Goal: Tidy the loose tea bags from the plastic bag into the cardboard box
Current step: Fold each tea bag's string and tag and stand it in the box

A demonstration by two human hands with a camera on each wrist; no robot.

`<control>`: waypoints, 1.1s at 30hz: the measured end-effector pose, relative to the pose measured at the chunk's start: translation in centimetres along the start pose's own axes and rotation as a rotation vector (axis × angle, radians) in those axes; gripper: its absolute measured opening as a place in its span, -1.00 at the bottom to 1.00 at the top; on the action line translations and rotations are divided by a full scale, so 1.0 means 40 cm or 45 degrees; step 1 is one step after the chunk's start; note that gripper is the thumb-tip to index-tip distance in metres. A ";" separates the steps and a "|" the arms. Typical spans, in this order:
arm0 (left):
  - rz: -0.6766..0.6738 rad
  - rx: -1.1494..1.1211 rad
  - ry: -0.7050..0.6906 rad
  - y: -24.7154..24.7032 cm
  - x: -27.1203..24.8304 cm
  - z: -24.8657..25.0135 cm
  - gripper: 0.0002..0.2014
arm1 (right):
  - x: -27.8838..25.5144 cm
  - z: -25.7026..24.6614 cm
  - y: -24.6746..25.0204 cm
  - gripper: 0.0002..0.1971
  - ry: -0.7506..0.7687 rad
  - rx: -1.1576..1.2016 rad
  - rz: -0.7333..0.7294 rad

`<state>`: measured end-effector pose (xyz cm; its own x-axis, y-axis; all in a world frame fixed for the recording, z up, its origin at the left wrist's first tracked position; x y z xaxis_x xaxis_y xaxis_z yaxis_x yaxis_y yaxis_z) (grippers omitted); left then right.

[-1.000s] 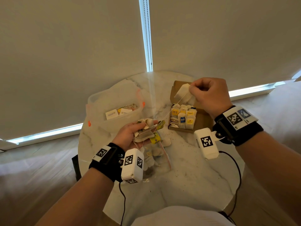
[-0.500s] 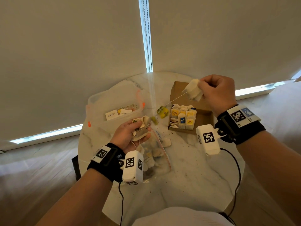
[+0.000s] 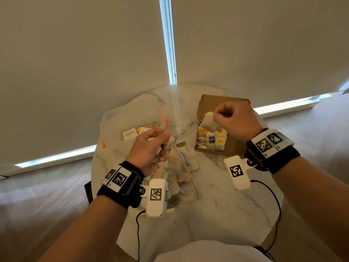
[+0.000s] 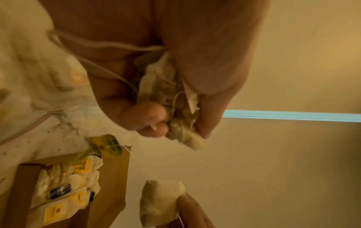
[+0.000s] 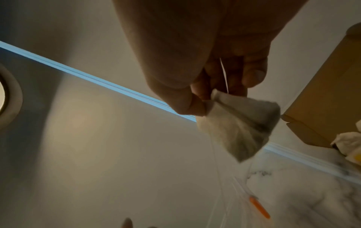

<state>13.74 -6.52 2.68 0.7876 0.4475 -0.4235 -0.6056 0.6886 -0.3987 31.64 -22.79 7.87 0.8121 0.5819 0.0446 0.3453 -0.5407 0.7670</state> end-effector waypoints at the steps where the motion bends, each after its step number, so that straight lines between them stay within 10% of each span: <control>1: -0.008 0.062 -0.015 -0.005 -0.001 0.005 -0.77 | -0.004 -0.006 -0.011 -0.91 0.023 -0.018 -0.031; 15: 0.079 0.800 -0.230 -0.010 -0.006 0.061 -0.78 | -0.039 -0.120 -0.042 -0.96 0.307 -0.036 -0.142; 25: -0.337 0.776 -0.283 -0.118 -0.036 0.065 -0.66 | -0.032 -0.112 -0.051 -0.95 0.298 0.010 -0.170; 33: -0.341 0.701 -0.309 -0.135 -0.026 0.065 -0.68 | -0.009 -0.065 -0.018 -0.91 0.218 0.239 -0.169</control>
<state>16.49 -9.23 7.41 0.9451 0.2919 -0.1467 -0.2897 0.9564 0.0366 29.87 -21.04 8.99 0.6683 0.7404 0.0715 0.5371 -0.5468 0.6423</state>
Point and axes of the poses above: each hand's wrist, its own x-axis towards the middle knuckle, its own y-axis out of the back of the hand, z = x × y, the point moved 10 cm from there along x, towards the middle knuckle, and after that the axes turned 13 degrees about -x, right-handed, at the moved point
